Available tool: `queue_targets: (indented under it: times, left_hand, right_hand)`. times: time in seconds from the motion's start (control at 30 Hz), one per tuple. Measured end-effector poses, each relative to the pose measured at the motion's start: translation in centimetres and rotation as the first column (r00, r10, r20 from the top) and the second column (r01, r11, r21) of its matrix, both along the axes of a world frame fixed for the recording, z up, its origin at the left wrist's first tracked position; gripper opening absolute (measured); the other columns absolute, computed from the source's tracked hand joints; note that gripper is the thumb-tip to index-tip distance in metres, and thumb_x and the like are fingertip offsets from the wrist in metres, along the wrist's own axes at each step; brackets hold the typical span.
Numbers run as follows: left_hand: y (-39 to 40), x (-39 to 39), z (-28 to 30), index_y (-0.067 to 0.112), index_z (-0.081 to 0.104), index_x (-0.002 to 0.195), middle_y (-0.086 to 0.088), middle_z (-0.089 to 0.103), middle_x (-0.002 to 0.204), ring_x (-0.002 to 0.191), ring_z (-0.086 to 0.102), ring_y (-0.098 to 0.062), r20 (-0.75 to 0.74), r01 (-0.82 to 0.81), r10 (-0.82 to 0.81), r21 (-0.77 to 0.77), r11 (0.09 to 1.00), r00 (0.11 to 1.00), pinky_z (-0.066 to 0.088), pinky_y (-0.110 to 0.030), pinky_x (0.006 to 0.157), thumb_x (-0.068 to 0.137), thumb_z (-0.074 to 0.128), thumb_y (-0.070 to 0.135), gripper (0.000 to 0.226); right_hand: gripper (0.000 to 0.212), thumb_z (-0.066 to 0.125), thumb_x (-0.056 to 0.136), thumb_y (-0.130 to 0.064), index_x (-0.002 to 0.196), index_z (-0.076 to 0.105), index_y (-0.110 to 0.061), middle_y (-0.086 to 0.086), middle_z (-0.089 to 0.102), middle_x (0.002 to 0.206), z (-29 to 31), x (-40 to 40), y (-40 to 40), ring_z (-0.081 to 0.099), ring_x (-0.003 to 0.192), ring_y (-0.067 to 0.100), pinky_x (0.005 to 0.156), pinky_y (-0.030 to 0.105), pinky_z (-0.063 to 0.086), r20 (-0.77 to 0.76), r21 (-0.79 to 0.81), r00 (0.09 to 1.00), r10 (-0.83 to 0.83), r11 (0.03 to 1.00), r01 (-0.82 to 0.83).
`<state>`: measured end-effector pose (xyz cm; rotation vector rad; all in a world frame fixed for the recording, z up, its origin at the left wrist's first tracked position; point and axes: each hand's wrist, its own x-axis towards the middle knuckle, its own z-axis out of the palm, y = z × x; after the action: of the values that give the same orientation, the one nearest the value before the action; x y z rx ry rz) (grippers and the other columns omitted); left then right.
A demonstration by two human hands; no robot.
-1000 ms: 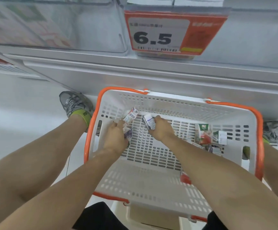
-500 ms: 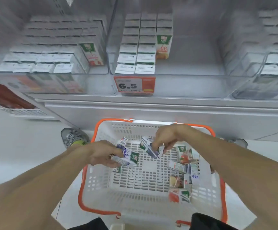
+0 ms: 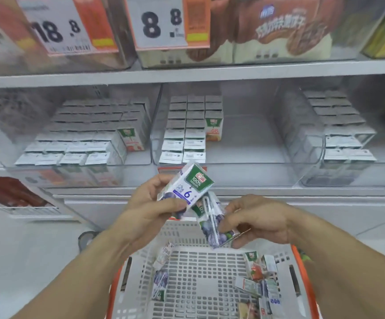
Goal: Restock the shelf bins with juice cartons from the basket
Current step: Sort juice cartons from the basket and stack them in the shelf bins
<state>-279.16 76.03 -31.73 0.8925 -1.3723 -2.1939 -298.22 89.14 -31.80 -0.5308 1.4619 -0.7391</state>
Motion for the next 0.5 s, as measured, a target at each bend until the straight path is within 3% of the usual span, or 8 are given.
queue_targets:
  times: [0.1, 0.17, 0.27, 0.37, 0.5]
  left_hand:
    - [0.8, -1.7, 0.1, -0.007, 0.050, 0.117, -0.023, 0.065, 0.072, 0.063, 0.057, -0.029, -0.077, -0.097, 0.104, 0.094, 0.991, 0.992, 0.051, -0.029, 0.057, 0.052, 0.076, -0.007, 0.071]
    - [1.7, -2.5, 0.4, -0.004, 0.051, 0.117, -0.018, 0.064, 0.065, 0.057, 0.056, -0.028, -0.116, -0.178, 0.198, 0.163, 0.970, 0.973, 0.052, -0.029, 0.057, 0.055, 0.071, -0.009, 0.066]
    - [3.0, -3.3, 0.8, 0.005, 0.055, 0.094, -0.015, 0.067, 0.073, 0.054, 0.053, -0.026, -0.134, -0.336, 0.368, 0.215, 0.917, 0.920, 0.048, -0.027, 0.045, 0.054, 0.076, -0.005, 0.047]
    - [4.0, -3.6, 0.6, 0.010, 0.054, 0.087, -0.016, 0.068, 0.073, 0.047, 0.054, -0.024, -0.119, -0.449, 0.471, 0.171, 0.877, 0.874, 0.048, -0.029, 0.049, 0.066, 0.073, 0.008, 0.029]
    - [4.5, -3.9, 0.2, 0.008, 0.054, 0.094, -0.012, 0.074, 0.080, 0.061, 0.067, -0.024, -0.055, -0.509, 0.508, -0.002, 0.861, 0.859, 0.052, -0.037, 0.066, 0.062, 0.079, 0.017, 0.042]
  right_hand:
    - [0.020, 0.077, 0.077, 0.000, 0.064, 0.068, -0.013, 0.015, 0.061, 0.083, 0.6, 0.4, 0.4, 0.058, 0.070, 0.019, 0.062, 0.031, 0.056, 0.134, -0.046, 0.980, -0.149, 0.987, 0.156]
    - [0.010, 0.078, 0.076, -0.005, 0.077, 0.068, -0.007, 0.018, 0.058, 0.090, 0.8, 0.9, 0.8, 0.058, 0.073, 0.021, 0.062, 0.031, 0.053, 0.193, -0.074, 0.957, -0.217, 0.969, 0.235]
    - [0.031, 0.088, 0.060, -0.009, 0.080, 0.065, -0.007, 0.017, 0.053, 0.091, 0.8, 1.0, 1.2, 0.049, 0.080, 0.025, 0.061, 0.032, 0.052, 0.219, -0.123, 0.927, -0.305, 0.934, 0.336]
    - [0.046, 0.093, 0.051, -0.014, 0.079, 0.057, -0.010, 0.016, 0.060, 0.087, 1.1, 1.1, 1.5, 0.054, 0.078, 0.022, 0.066, 0.034, 0.051, 0.200, -0.188, 0.901, -0.385, 0.887, 0.421]
    - [0.060, 0.090, 0.048, -0.031, 0.089, 0.051, -0.012, 0.010, 0.076, 0.094, 1.6, 1.2, 1.6, 0.065, 0.079, 0.020, 0.071, 0.035, 0.051, 0.132, -0.335, 0.893, -0.429, 0.829, 0.448]
